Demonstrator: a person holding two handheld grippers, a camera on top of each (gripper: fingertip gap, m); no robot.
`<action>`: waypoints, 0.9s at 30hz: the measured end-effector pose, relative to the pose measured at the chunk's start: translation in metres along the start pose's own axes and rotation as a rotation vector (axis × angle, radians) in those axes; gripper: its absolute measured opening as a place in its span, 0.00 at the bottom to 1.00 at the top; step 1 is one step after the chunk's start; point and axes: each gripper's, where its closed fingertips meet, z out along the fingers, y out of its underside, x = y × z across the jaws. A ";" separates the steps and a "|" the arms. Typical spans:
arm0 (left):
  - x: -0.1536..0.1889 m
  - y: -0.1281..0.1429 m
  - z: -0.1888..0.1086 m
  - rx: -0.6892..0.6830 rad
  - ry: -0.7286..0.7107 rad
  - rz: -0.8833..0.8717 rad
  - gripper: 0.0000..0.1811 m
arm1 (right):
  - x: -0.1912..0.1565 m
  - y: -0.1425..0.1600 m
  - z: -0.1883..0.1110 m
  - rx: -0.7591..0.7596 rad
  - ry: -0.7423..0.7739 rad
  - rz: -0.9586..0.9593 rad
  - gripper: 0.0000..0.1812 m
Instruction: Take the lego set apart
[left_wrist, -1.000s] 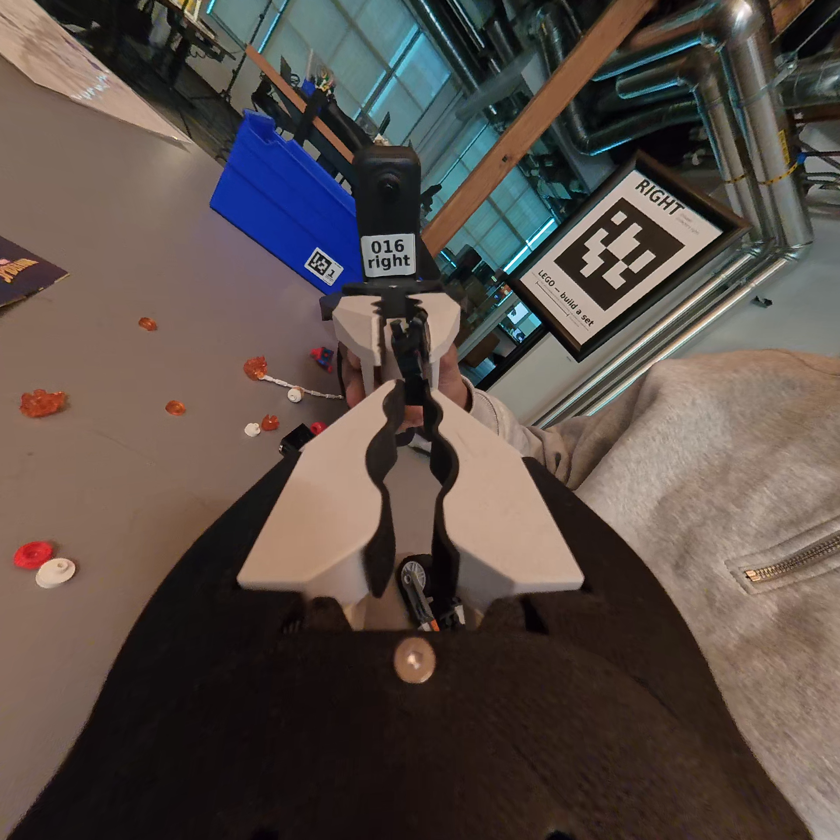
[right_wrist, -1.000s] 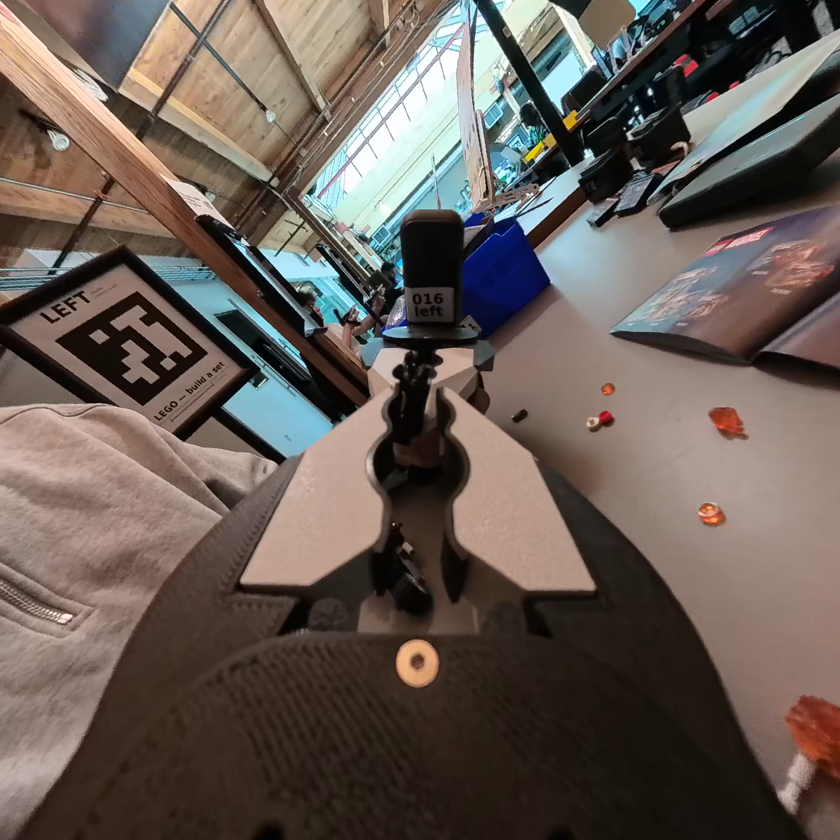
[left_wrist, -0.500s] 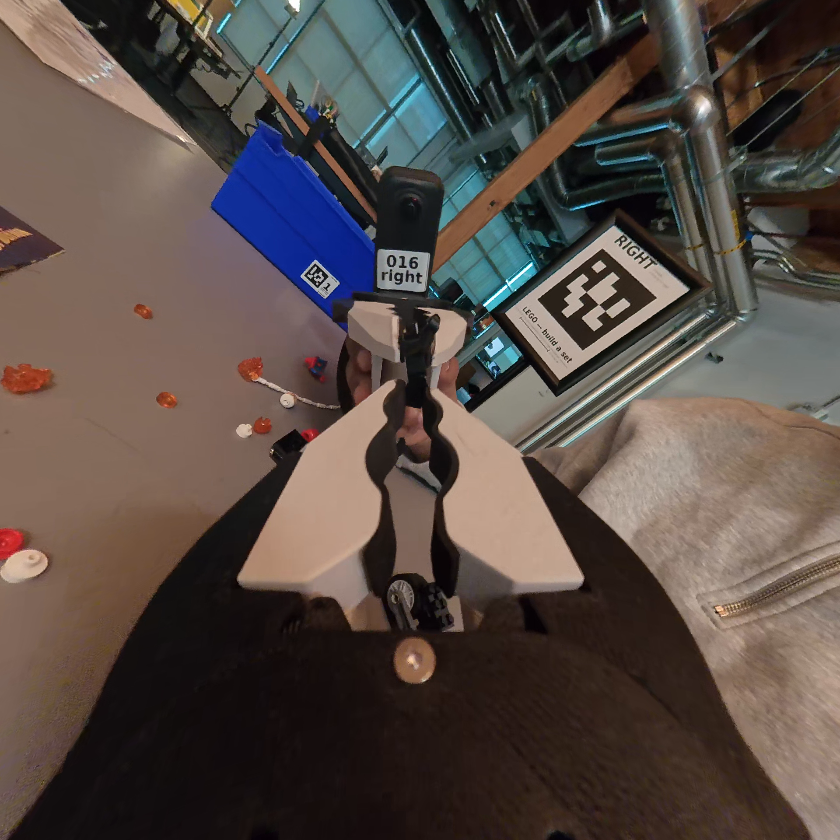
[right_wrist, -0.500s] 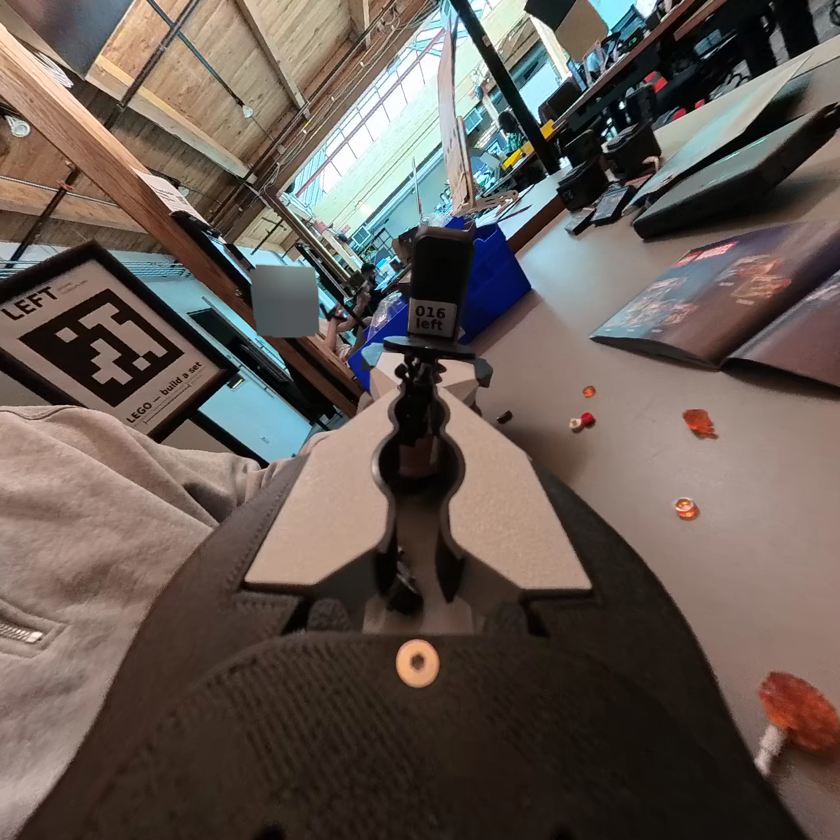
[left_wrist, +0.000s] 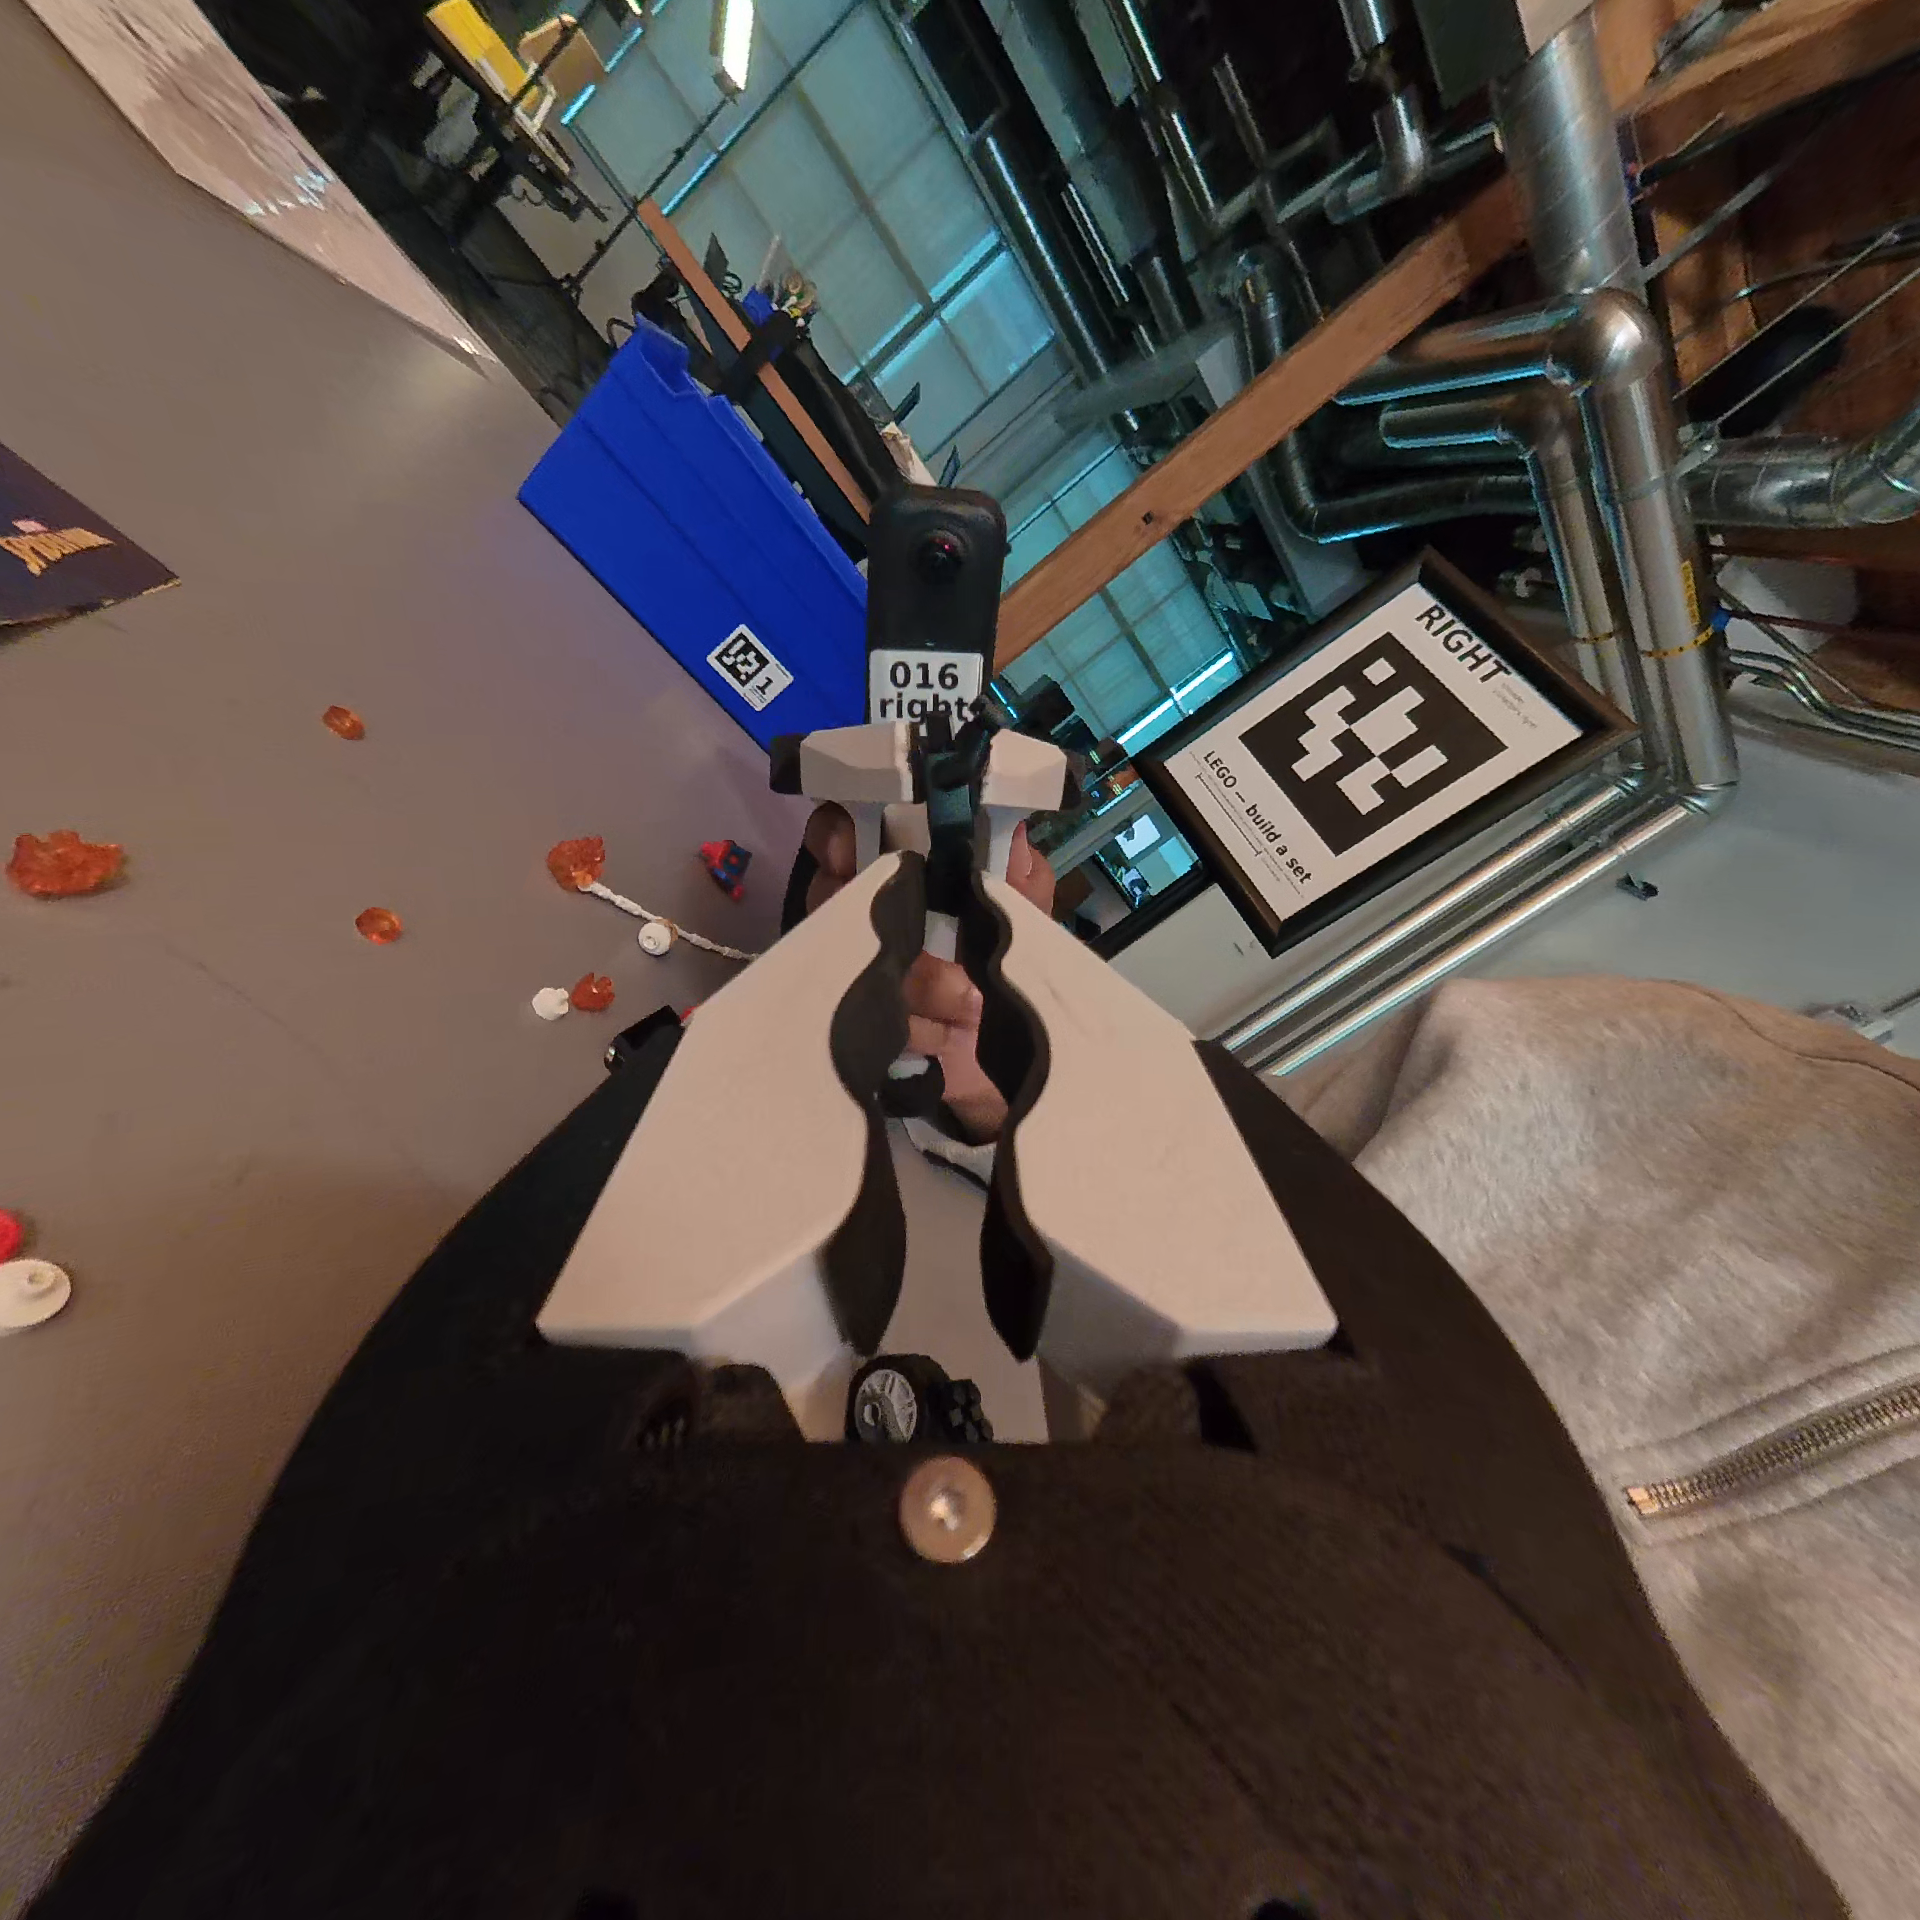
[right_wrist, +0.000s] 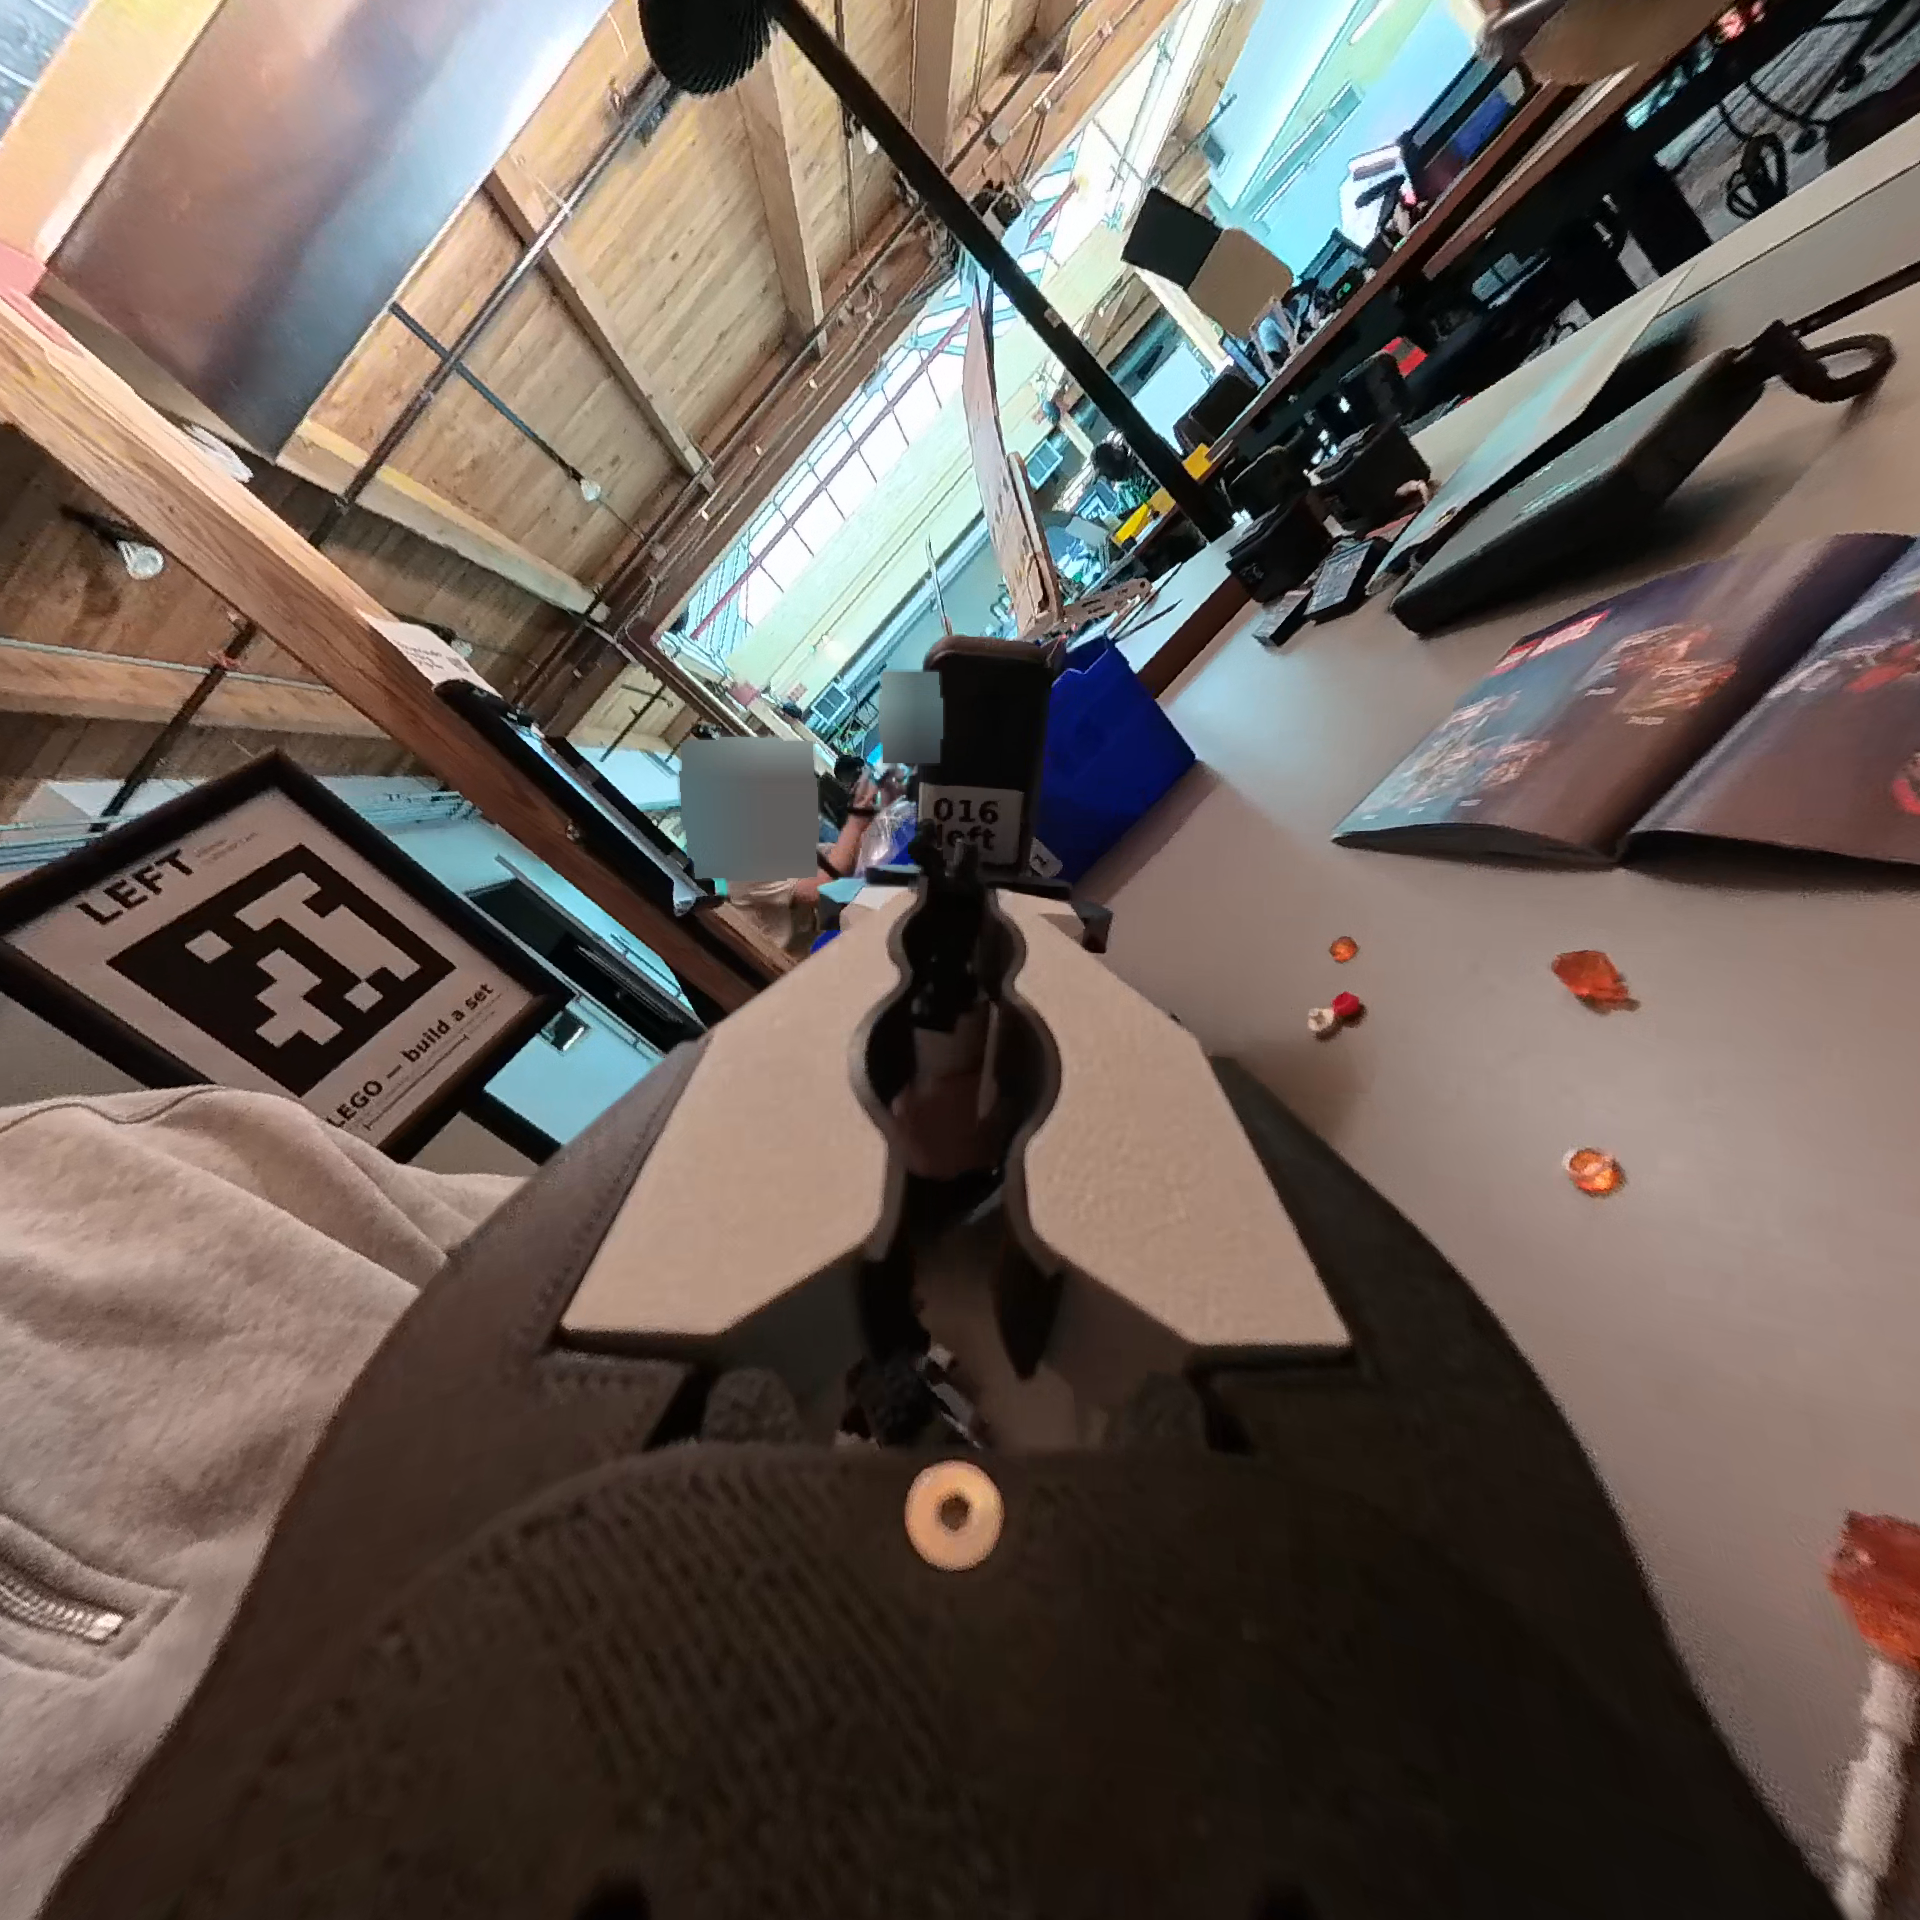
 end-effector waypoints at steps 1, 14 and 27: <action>0.000 -0.001 0.001 0.001 -0.009 0.008 0.03 | 0.000 -0.001 0.000 0.012 0.001 0.006 0.03; 0.004 -0.004 0.004 0.004 -0.004 0.017 0.02 | 0.001 -0.015 -0.005 0.156 0.012 0.063 0.04; -0.044 0.012 -0.030 -0.151 -0.400 0.205 0.03 | 0.005 -0.033 -0.032 0.136 0.155 -0.157 0.03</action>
